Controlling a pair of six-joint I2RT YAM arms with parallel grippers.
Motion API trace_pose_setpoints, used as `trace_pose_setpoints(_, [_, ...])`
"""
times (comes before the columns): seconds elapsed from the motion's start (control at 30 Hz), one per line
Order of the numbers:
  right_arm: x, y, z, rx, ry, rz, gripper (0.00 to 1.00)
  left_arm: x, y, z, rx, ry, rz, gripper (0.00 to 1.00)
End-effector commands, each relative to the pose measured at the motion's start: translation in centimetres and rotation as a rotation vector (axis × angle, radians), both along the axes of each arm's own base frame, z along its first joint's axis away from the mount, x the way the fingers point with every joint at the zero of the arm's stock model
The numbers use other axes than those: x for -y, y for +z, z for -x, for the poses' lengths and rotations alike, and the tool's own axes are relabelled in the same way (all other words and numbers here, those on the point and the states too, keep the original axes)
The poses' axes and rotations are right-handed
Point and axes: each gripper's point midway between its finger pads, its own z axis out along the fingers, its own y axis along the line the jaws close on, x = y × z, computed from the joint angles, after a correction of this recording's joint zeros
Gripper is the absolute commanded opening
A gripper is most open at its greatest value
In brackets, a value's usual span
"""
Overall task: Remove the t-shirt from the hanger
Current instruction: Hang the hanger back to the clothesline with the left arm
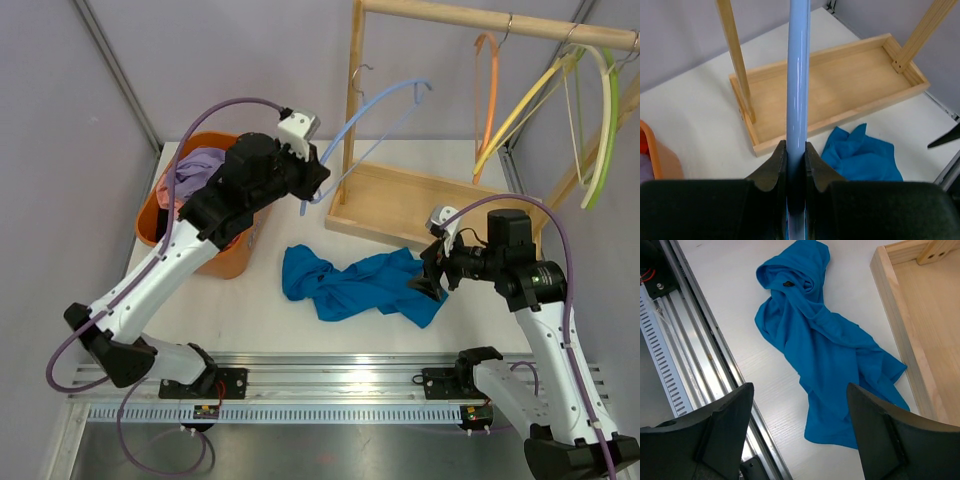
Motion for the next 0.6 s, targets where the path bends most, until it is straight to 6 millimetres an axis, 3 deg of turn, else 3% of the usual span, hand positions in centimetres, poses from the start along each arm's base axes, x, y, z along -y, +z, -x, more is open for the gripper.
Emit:
trace_pose_setpoints(0.0, [-1.0,0.9,0.3,0.042,0.060,-0.063,0.82,1.6,7.7,-2.1,0.191,0.060,0.114,0.00])
trace_pose_setpoints(0.13, [-1.2,1.0,0.5,0.045,0.073,-0.075,0.82,2.9,8.9,-4.4,0.223,0.123,0.095,0.00])
trace_pose_setpoints(0.17, [-1.2,0.8,0.5,0.042,0.074,-0.076,0.82,2.9,10.5,-4.6,0.245,0.130,0.118,0.00])
trace_pose_setpoints(0.2, [-1.3,0.8,0.6,0.039,0.077,-0.080,0.82,3.9,9.3,-5.6,0.223,0.133,0.093,0.00])
trace_pose_setpoints(0.23, [-1.3,0.8,0.6,0.041,0.077,-0.082,0.82,4.1,9.4,-5.9,0.227,0.140,0.089,0.00])
trace_pose_setpoints(0.27, [-1.4,0.8,0.7,0.041,0.083,-0.088,0.82,4.3,10.8,-6.0,0.246,0.143,0.110,0.00])
trace_pose_setpoints(0.3, [-1.4,0.8,0.8,0.038,0.085,-0.091,0.82,5.3,9.9,-6.8,0.234,0.139,0.097,0.00])
trace_pose_setpoints(0.47, [-1.6,0.6,1.0,0.034,0.094,-0.102,0.82,7.9,11.6,-8.0,0.256,0.130,0.135,0.00])
trace_pose_setpoints(0.5, [-1.6,0.6,1.0,0.035,0.098,-0.104,0.82,8.0,13.2,-7.8,0.280,0.132,0.163,0.00])
trace_pose_setpoints(0.53, [-1.6,0.6,1.0,0.038,0.095,-0.103,0.82,8.9,12.1,-8.6,0.268,0.132,0.149,0.00])
trace_pose_setpoints(0.57, [-1.6,0.6,1.1,0.038,0.097,-0.106,0.82,9.1,12.4,-8.7,0.272,0.139,0.153,0.00])
